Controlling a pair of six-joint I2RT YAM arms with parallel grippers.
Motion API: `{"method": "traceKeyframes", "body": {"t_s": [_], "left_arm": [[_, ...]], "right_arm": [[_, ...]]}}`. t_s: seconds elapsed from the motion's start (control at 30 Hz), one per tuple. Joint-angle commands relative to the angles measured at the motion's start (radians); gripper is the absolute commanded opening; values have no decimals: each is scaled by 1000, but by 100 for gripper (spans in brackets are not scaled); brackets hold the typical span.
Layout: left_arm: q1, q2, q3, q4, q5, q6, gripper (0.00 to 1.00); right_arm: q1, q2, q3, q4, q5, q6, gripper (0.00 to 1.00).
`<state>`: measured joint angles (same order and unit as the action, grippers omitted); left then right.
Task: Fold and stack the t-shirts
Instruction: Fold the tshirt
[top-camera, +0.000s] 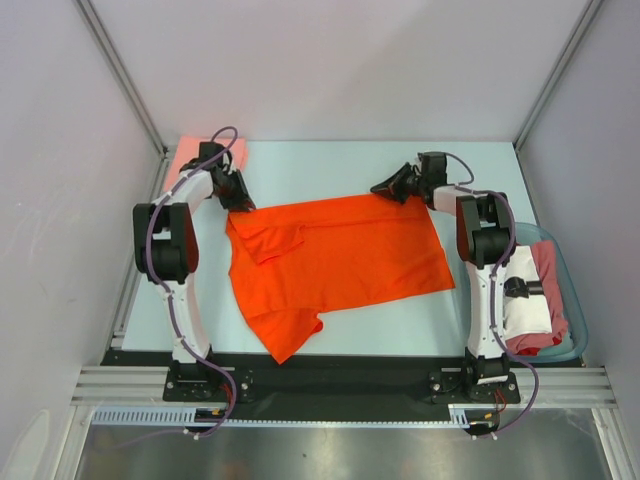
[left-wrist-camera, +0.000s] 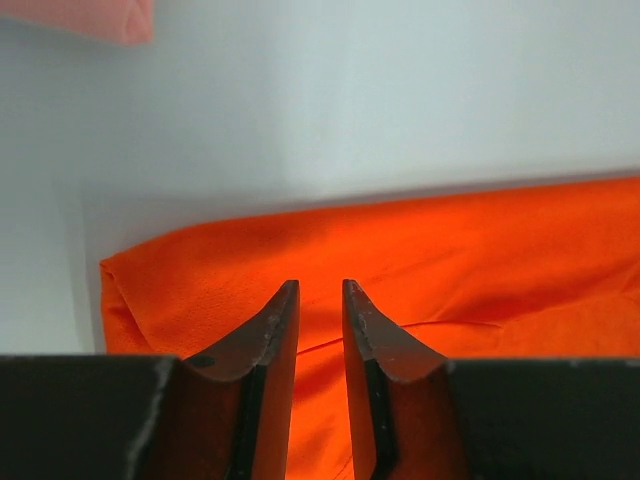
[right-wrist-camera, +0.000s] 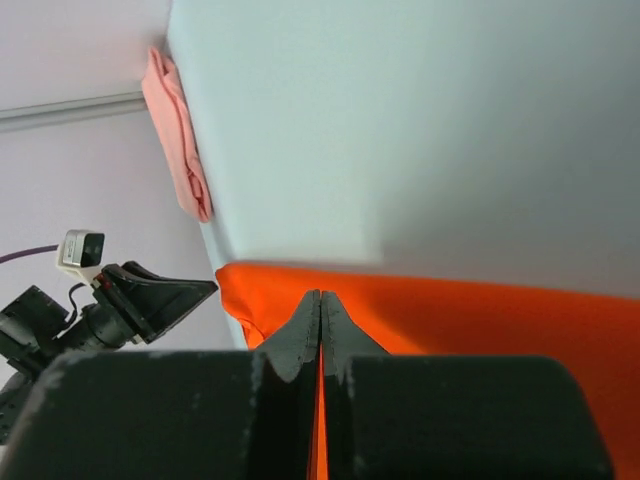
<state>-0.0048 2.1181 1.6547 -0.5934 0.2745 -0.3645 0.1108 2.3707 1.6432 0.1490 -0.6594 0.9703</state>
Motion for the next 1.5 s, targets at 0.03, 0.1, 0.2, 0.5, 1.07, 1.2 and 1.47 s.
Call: {"method": "traceKeyframes", "body": {"t_s": [0.03,0.1,0.2,0.5,1.07,1.2,1.47], "left_arm": [[0,-6,-68,55,34,-2,29],[0,-7,-93,66,25,-5,29],[0,-6,-119,67,2,13,29],[0,26,-127,38,-70,59,29],[-4,-101,-79,-20,-126,41,49],[-35,-231,-98,-42,-142,27,62],[-115,-535,-449,12,-92,-28,66]], "right_arm": [[-17,13,-35,141,-42,97,0],[-29,18,-52,136,-29,85,0],[-51,22,-69,107,3,38,0],[-130,41,-83,66,70,-4,0],[-227,67,219,-368,165,-231,2],[-208,-66,340,-652,274,-376,15],[-84,-465,20,-1000,533,-700,39]]}}
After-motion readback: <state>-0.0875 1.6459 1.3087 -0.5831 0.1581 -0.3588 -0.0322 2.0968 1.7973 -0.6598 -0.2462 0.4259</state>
